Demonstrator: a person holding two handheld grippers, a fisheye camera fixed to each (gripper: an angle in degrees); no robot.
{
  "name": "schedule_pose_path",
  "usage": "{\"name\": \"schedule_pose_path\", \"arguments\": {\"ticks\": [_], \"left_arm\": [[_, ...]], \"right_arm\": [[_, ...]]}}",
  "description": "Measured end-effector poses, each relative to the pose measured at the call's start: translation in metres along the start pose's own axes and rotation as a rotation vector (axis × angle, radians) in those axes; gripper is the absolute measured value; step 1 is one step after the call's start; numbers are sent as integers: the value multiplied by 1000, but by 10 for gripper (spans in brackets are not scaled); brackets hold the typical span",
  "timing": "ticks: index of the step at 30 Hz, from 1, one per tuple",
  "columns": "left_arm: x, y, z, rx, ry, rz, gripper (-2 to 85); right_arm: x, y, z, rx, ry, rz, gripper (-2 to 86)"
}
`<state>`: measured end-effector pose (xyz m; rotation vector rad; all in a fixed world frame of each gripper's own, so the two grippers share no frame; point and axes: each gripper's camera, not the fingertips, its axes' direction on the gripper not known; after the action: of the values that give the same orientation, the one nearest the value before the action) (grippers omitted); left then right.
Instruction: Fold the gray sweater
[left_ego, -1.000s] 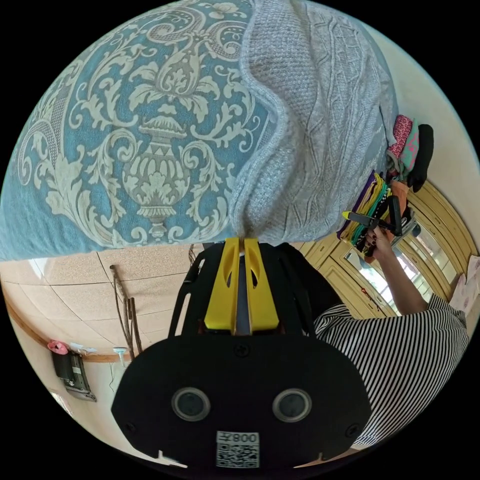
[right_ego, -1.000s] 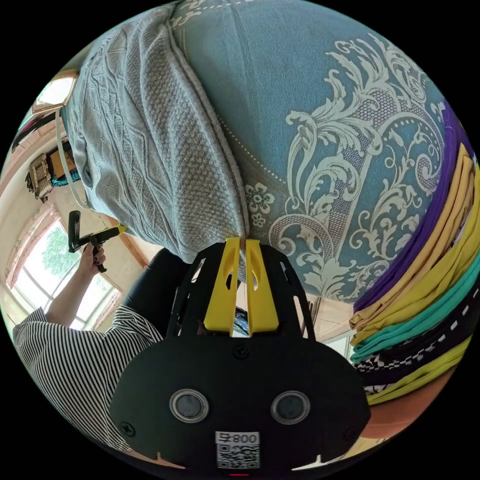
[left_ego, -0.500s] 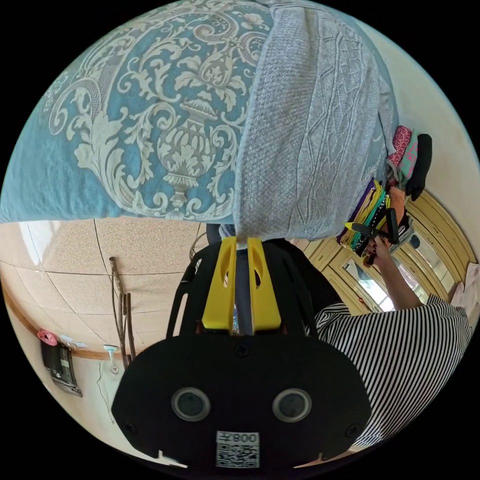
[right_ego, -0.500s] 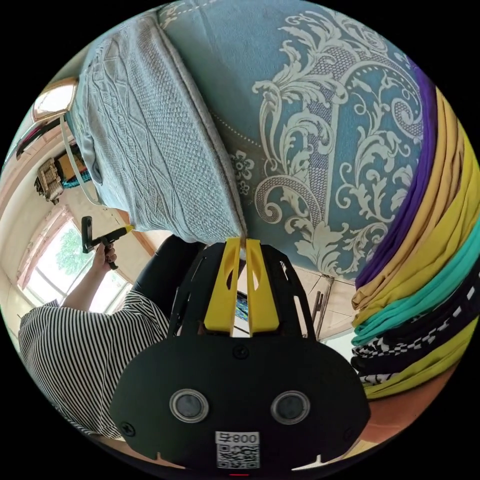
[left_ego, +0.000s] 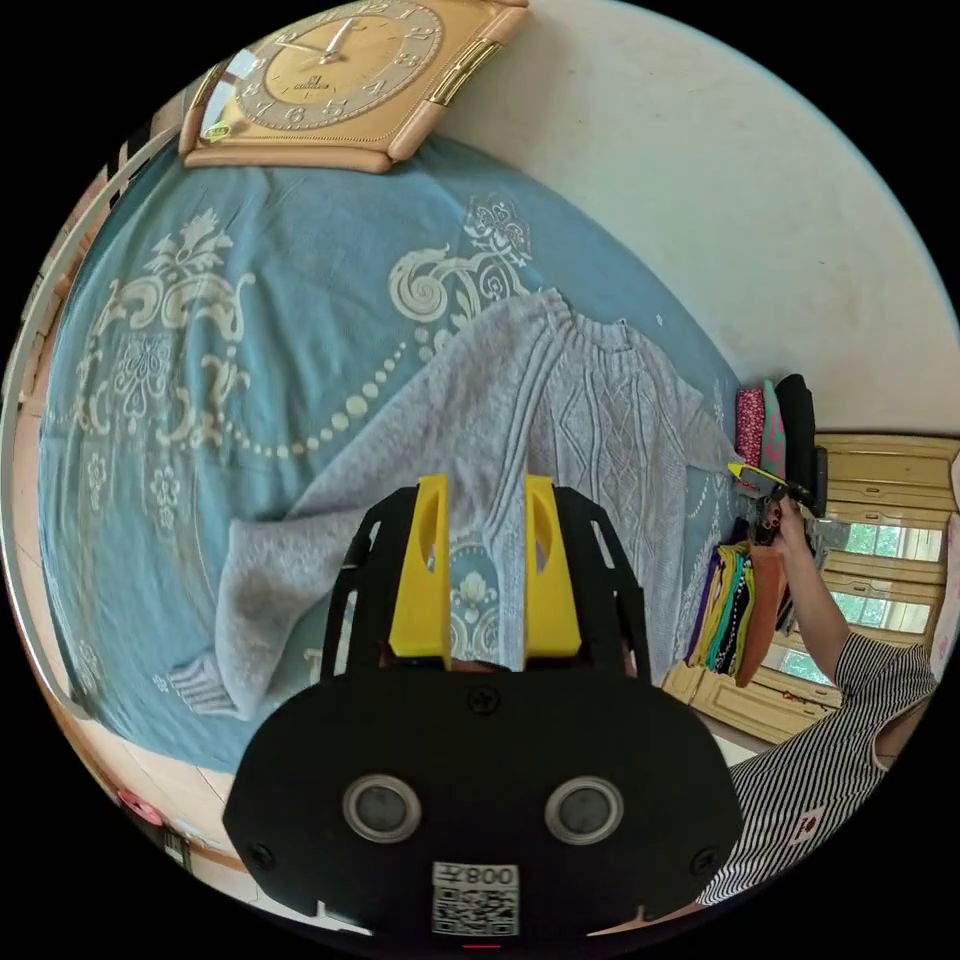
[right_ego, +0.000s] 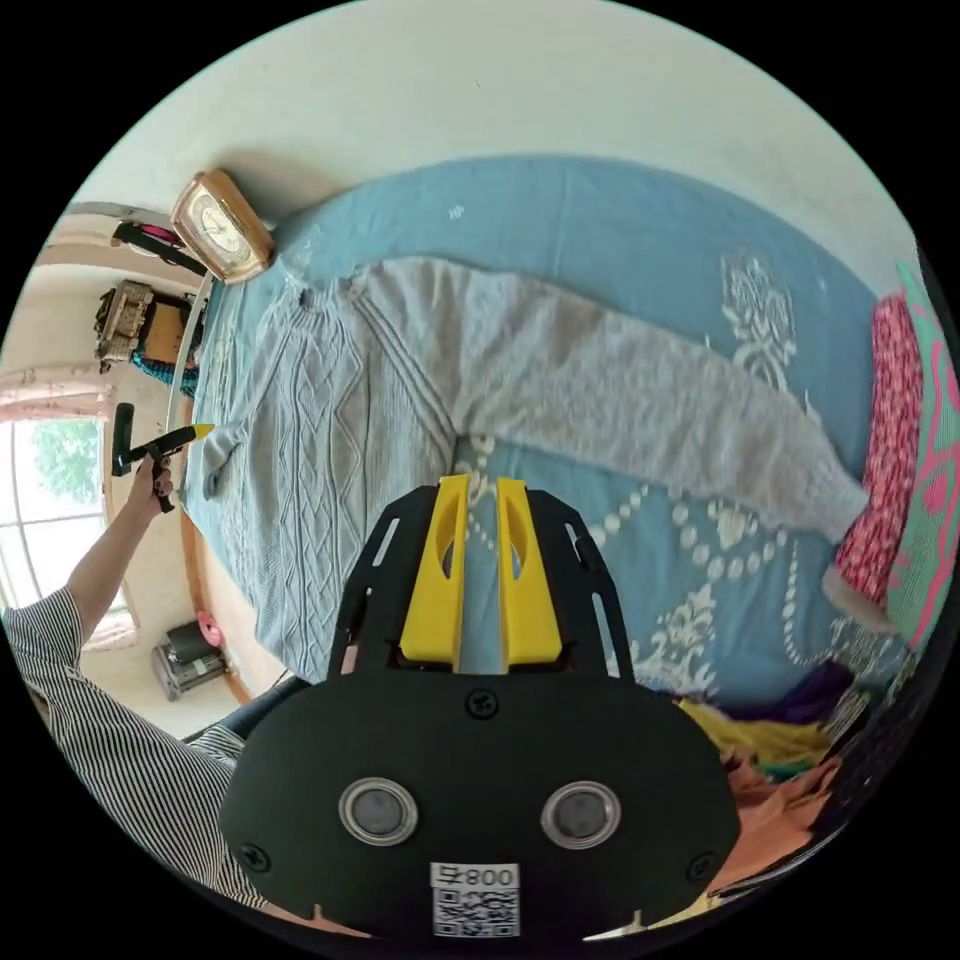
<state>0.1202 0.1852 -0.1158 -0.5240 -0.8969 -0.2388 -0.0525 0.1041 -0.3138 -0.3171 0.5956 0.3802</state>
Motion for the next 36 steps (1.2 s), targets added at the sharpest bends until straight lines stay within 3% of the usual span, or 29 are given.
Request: {"name": "schedule_pose_path", "arguments": {"ticks": [4, 10, 15, 20, 26, 30, 36], "left_arm": [[9, -59, 25, -30, -93, 23, 115], [27, -99, 66, -96, -211, 17, 87], [53, -114, 68, -87, -203, 82, 39], [76, -136, 40, 69, -190, 89, 28], [81, -157, 97, -46, -232, -25, 40], [96, -159, 99, 24, -222, -34, 60], [136, -150, 98, 198, -110, 0, 75]], "right_arm": [[-21, -92, 14, -17, 161, -124, 72], [-22, -132, 73, -161, 248, -179, 74], [-13, -129, 59, -151, 219, -185, 32], [7, -120, -3, -37, 216, -173, 22], [63, -128, 35, -143, 108, -14, 27], [94, -111, 4, -4, 12, 46, 35], [147, -38, -52, 175, 39, 132, 20]]}}
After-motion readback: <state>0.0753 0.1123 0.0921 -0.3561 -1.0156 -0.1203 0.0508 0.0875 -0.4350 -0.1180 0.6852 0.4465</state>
